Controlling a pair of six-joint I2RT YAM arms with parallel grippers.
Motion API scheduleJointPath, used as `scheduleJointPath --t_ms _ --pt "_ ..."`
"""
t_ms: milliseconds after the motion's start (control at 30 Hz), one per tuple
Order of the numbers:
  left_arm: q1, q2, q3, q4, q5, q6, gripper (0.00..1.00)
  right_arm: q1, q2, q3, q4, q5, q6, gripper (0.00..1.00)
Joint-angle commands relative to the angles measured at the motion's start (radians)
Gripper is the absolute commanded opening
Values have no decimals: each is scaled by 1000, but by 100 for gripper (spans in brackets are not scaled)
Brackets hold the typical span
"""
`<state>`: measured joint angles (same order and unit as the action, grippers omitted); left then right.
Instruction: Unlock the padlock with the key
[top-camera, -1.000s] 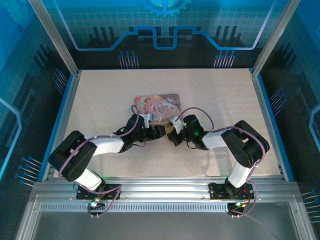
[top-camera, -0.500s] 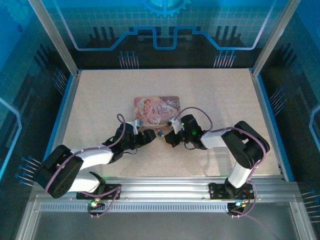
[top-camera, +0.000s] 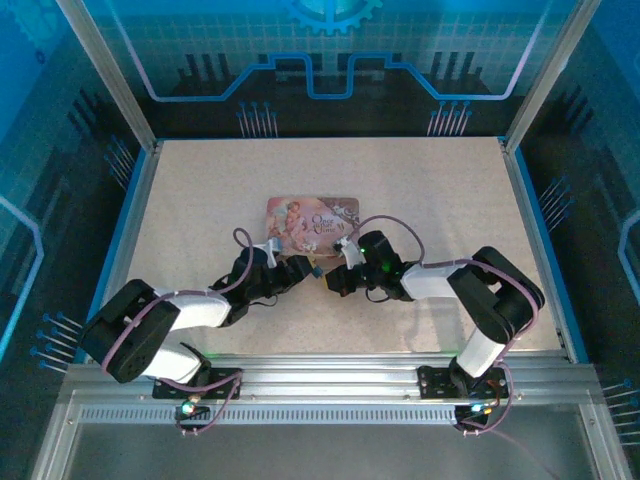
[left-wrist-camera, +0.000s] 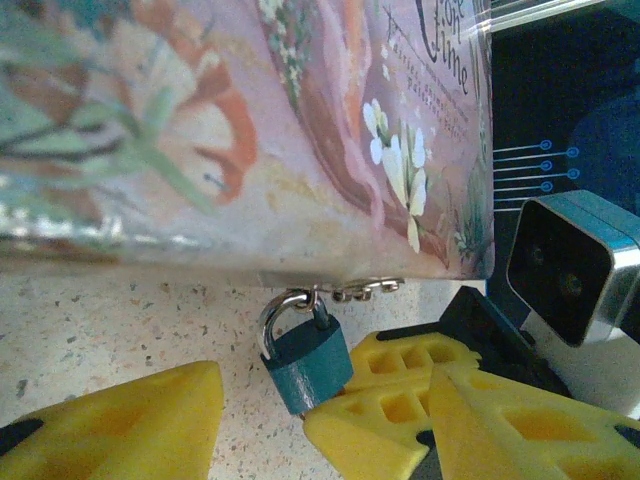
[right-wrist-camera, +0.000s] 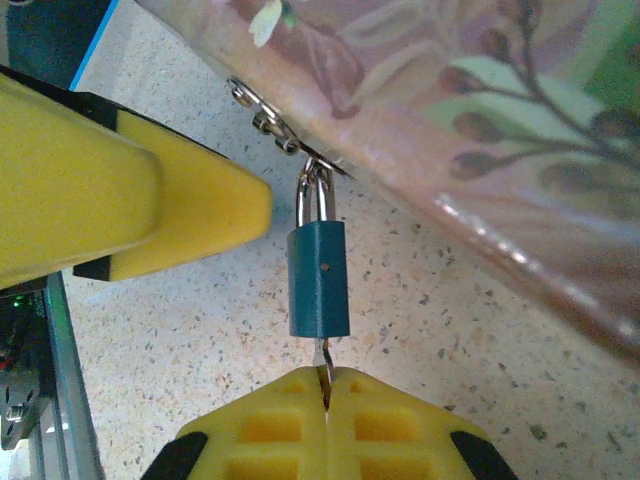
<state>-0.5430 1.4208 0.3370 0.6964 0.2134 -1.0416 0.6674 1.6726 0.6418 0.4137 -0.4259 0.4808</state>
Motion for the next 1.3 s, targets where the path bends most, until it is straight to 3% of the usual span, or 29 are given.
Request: scheduleJointPath --t_ms 0,867,1267 --pt "-5 18 -15 46 -10 -16 56 20 -37 22 8 -19 43 0" --pt "-46 119 6 99 -9 -99 52 47 -5 59 61 -31 207 0" --pt "-63 129 22 102 -1 -111 38 47 12 62 95 -36 272 0"
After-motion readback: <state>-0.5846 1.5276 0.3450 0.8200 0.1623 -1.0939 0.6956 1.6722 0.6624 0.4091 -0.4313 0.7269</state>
